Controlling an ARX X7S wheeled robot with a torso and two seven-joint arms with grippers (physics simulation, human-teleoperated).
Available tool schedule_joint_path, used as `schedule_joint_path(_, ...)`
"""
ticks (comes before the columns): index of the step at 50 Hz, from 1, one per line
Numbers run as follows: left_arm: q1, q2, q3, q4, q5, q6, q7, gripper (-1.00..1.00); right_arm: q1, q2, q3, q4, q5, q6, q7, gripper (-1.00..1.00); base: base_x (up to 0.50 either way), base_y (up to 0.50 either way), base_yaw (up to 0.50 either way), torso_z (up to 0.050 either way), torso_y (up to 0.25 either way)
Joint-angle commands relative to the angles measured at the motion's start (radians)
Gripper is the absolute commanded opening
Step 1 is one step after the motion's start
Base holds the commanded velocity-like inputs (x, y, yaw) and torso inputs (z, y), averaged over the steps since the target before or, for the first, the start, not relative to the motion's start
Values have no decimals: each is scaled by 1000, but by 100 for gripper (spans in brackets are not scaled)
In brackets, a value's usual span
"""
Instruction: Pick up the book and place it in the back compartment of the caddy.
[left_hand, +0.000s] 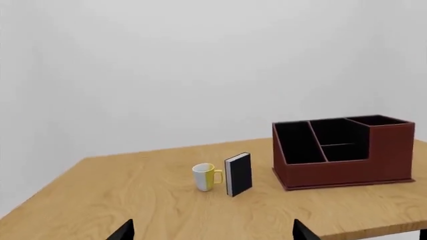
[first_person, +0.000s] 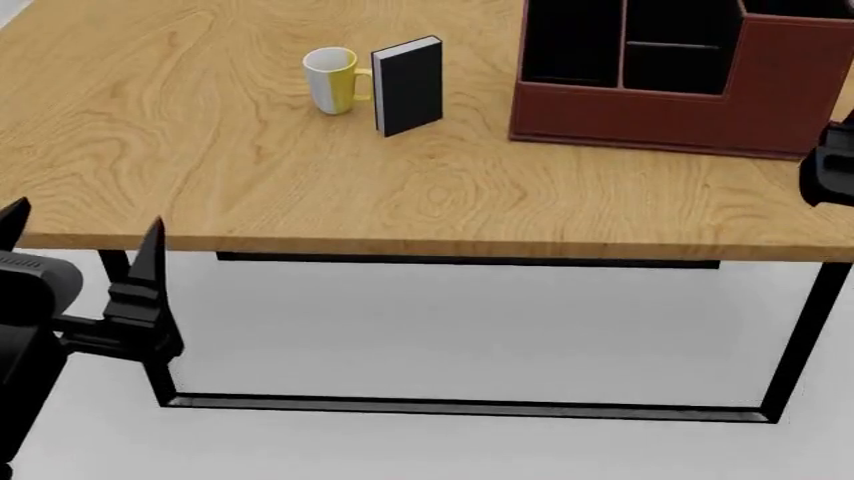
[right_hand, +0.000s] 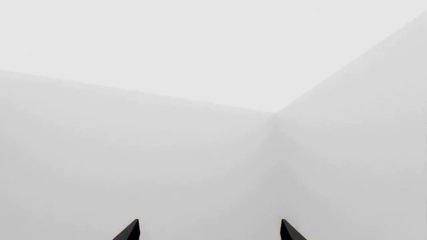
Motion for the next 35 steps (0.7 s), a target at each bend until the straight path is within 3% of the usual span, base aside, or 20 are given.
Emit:
schedule_joint_path(1, -39, -5, 2, -14, -5, -5, 3, 100, 64, 25, -30, 13, 46, 8, 41, 100, 0, 0, 0, 0, 0)
schedule_joint_path(17, -24, -14, 4, -13, 7, 17, -8, 100, 56, 27, -51, 15, 39, 1, 42, 100, 0, 0, 0, 0, 0)
schedule_joint_path(35, -20, -13, 3, -9, -2, 19, -18, 100, 17, 36, -40, 12, 30, -20, 27, 100, 0, -293, 0, 0, 0)
